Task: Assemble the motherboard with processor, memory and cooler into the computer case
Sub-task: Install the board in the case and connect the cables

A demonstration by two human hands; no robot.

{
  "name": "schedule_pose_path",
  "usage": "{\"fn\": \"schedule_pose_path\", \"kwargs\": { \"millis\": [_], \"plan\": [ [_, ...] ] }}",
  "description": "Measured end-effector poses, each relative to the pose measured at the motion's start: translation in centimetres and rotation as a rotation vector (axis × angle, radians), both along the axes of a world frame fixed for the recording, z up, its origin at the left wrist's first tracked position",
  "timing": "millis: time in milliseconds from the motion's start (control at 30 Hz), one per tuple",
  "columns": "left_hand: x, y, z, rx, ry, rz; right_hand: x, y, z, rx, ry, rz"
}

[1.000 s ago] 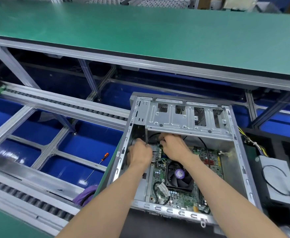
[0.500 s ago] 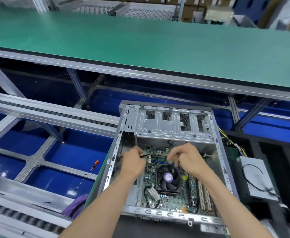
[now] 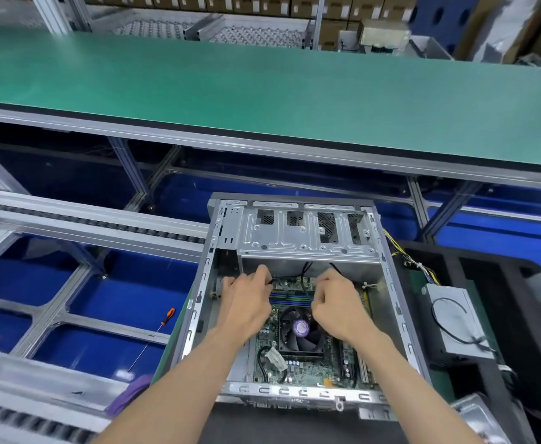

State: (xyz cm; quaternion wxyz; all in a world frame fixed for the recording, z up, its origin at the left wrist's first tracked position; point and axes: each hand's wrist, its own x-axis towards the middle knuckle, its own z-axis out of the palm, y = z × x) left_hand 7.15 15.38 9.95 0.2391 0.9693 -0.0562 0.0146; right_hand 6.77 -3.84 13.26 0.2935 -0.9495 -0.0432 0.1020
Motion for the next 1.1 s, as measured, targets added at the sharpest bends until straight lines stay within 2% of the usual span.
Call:
{"fn": "schedule_pose_path", "kwargs": {
  "millis": [67, 167, 267, 400, 500, 600, 733, 833, 967, 1100],
  "plan": [
    [-0.2, -0.5, 0.8, -0.063, -0.058, -0.093, -0.3, 0.3, 0.2, 0.086, -0.005, 0.08],
    [-0.4, -1.0, 1.5, -0.181, -0.086, -0.197, -0.6, 1.1, 0.5, 0.234, 0.154, 0.135],
    [-0.5, -1.1, 1.6, -0.259, -0.18, -0.237, -0.5, 1.2, 0.4, 0.434, 0.145, 0.02],
    [-0.1, -0.7, 0.9, -0.235, -0.261, -0.322, -0.8, 0.6, 0.4, 0.773, 0.313, -0.062],
    [0.0, -0.9, 0.5, -0.26, -0.242, -0.318, -0.8, 0.8, -0.1, 0.694, 0.272, -0.06],
    [0.3, -0.7, 0.0, -0.298, -0.198, -0.181, -0.3, 0.4, -0.6, 0.579, 0.177, -0.139],
    [0.8, 0.2, -0.5, -0.221, -0.018, -0.024, 0.2, -0.1, -0.5, 0.468, 0.106, -0.295],
    [0.5, 0.2, -0.3, -0.167, 0.031, 0.108, 0.6, 0.0, -0.7, 0.339, 0.134, -0.33],
    [0.4, 0.5, -0.1, -0.439, 0.065, 0.186, 0.8, 0.0, -1.2, 0.213, 0.184, -0.334],
    [0.1, 0.0, 0.5, -0.623, 0.09, 0.108, 0.4, 0.7, -0.7, 0.089, -0.008, -0.168]
  ]
}}
